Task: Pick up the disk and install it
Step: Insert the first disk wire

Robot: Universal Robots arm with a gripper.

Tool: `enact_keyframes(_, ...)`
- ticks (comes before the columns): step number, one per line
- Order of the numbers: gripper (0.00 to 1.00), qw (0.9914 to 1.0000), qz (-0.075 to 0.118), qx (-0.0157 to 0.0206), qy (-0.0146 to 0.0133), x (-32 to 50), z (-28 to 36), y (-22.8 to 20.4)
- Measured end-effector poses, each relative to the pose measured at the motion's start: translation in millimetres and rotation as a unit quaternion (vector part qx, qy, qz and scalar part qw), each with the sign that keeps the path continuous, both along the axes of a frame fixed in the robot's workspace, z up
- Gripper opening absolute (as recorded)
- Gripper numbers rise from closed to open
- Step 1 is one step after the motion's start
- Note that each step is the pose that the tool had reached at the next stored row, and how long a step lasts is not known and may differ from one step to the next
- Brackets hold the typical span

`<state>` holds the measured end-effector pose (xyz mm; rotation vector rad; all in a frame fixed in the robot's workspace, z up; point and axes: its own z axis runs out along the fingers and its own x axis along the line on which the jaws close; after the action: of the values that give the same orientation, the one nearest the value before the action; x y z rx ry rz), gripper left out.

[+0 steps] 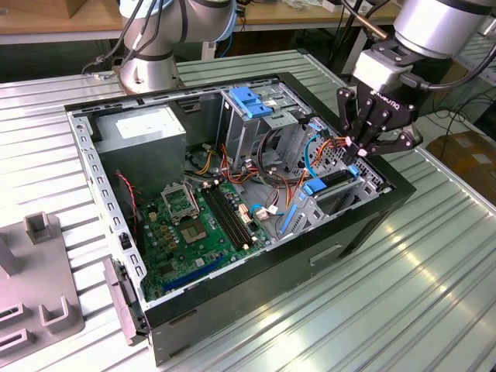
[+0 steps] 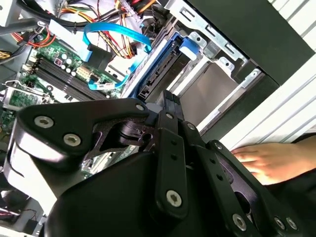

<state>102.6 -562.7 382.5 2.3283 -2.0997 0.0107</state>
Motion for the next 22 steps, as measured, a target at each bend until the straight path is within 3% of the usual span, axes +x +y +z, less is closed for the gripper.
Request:
enact_keyframes(3, 0.12, 0.99997, 0.004, -0.0001, -0.0071, 0.0, 1.7, 0.1)
enact_keyframes(6, 0.12, 0.99948, 0.031, -0.0001, -0.0079, 0.1, 1.8, 0.2)
enact_keyframes(8, 0.12, 0.99855, 0.053, 0.0, -0.0082, 0.1, 1.8, 0.2)
enact_keyframes(12, 0.12, 0.99424, 0.107, 0.0005, -0.0086, 1.4, 1.2, 0.1)
enact_keyframes(18, 0.12, 0.98994, 0.141, 0.0008, -0.009, 3.3, 0.9, 0.1)
enact_keyframes(19, 0.12, 0.98795, 0.155, 0.0009, -0.009, 3.8, 0.8, 0.1)
enact_keyframes(20, 0.12, 0.98533, 0.17, 0.001, -0.009, 4.1, 0.7, 0.1)
enact_keyframes(22, 0.12, 0.98256, 0.186, 0.0012, -0.009, 4.3, 0.6, 0.1)
